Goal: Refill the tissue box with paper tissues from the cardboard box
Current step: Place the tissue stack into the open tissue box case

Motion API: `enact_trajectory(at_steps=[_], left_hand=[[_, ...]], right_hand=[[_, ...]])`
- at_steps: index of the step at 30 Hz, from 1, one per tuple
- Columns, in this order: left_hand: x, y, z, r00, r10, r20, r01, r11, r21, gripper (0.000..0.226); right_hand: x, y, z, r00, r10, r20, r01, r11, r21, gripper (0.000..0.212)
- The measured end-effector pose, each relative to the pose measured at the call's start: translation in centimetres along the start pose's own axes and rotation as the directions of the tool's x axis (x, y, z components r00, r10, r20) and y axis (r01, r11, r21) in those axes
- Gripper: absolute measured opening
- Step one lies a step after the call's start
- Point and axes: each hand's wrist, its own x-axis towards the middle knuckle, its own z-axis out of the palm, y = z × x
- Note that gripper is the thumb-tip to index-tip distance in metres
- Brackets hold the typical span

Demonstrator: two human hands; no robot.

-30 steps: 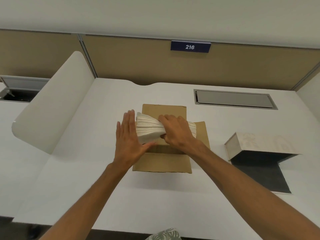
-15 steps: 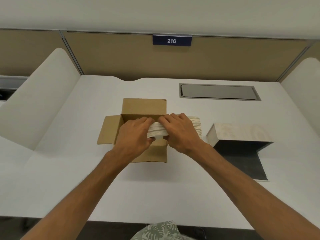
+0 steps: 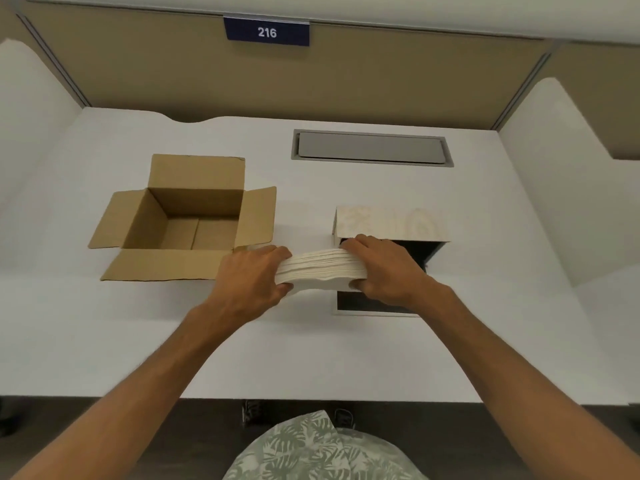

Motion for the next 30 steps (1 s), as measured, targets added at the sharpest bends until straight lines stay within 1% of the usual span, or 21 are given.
enact_trajectory(at_steps=[3, 5, 9, 13, 17, 21, 27, 30], left_hand=[[-0.3, 0.3, 0.8, 1.000, 0.016, 0.022, -0.015, 0.999, -0.035, 0.045], [-0.6, 2.5, 2.6, 0.998, 0.043, 0.053, -0.040, 0.997, -0.068, 0.047], [-1.8, 5.7, 6.0, 0.991, 0.047, 0.125, -0.030, 0.991, -0.128, 0.052], [-2.7, 7.7, 8.7, 0.981, 0.057, 0.185, -0.034, 0.992, -0.125, 0.055], [-2.7, 8.8, 10.3, 0.980, 0.061, 0.192, -0.042, 0.994, -0.101, 0.056], [-3.0, 8.9, 11.5, 0.970, 0.047, 0.238, -0.033, 0.997, -0.064, 0.061], [-3.3, 8.4, 12.2, 0.968, 0.025, 0.250, -0.015, 0.999, -0.042, 0.060], [-3.3, 8.8, 12.0, 0.973, 0.037, 0.228, -0.038, 0.999, -0.003, 0.061]], right_hand=[[-1.3, 0.8, 0.3, 0.999, 0.043, -0.008, -0.043, 0.995, 0.088, 0.060], [-4.0, 2.5, 1.1, 0.998, 0.066, -0.017, -0.063, 0.988, 0.139, 0.060], [-8.4, 5.3, 3.0, 0.997, 0.082, -0.001, -0.081, 0.981, 0.178, 0.061], [-10.8, 6.9, 5.1, 0.994, 0.107, 0.029, -0.111, 0.975, 0.190, 0.064], [-12.0, 7.8, 7.0, 0.989, 0.147, 0.027, -0.149, 0.967, 0.205, 0.067], [-12.4, 8.3, 8.5, 0.988, 0.140, 0.063, -0.150, 0.969, 0.196, 0.075], [-12.6, 8.8, 9.5, 0.987, 0.160, 0.030, -0.163, 0.961, 0.222, 0.068], [-12.6, 8.7, 9.7, 0.985, 0.168, 0.025, -0.169, 0.955, 0.245, 0.067]])
